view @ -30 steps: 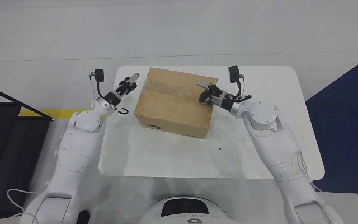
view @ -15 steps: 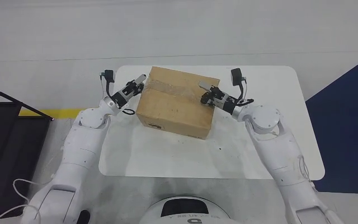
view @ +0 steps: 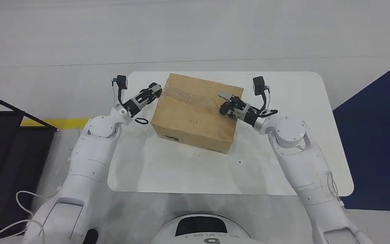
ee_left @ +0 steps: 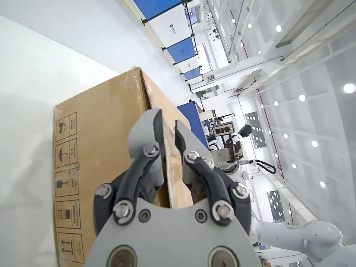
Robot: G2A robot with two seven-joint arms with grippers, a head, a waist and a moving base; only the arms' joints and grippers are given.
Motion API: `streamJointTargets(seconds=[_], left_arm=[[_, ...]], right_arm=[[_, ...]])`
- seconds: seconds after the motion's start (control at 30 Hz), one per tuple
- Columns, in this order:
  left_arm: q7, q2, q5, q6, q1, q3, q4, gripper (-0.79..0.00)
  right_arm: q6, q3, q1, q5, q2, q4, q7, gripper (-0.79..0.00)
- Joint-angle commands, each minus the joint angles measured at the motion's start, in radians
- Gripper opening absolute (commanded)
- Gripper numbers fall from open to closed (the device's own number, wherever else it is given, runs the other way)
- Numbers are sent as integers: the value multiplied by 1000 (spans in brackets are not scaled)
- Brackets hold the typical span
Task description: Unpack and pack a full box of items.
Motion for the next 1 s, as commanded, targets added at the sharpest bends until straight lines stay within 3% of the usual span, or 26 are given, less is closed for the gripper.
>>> streamJointTargets(seconds=[0.0,0.53,0.97], left_arm=[[7,1,4,-3,0,-4,-2,-785],[46,37,103,27,89,-94,-133,-785],[54,47,144,52,128,-101,-159,-785]], right_arm=[[1,1,-1,1,1,1,-2,0],[4,-8,14,-6,4,10,-5,0],[3,-24,34,-3,3,30,-9,0]])
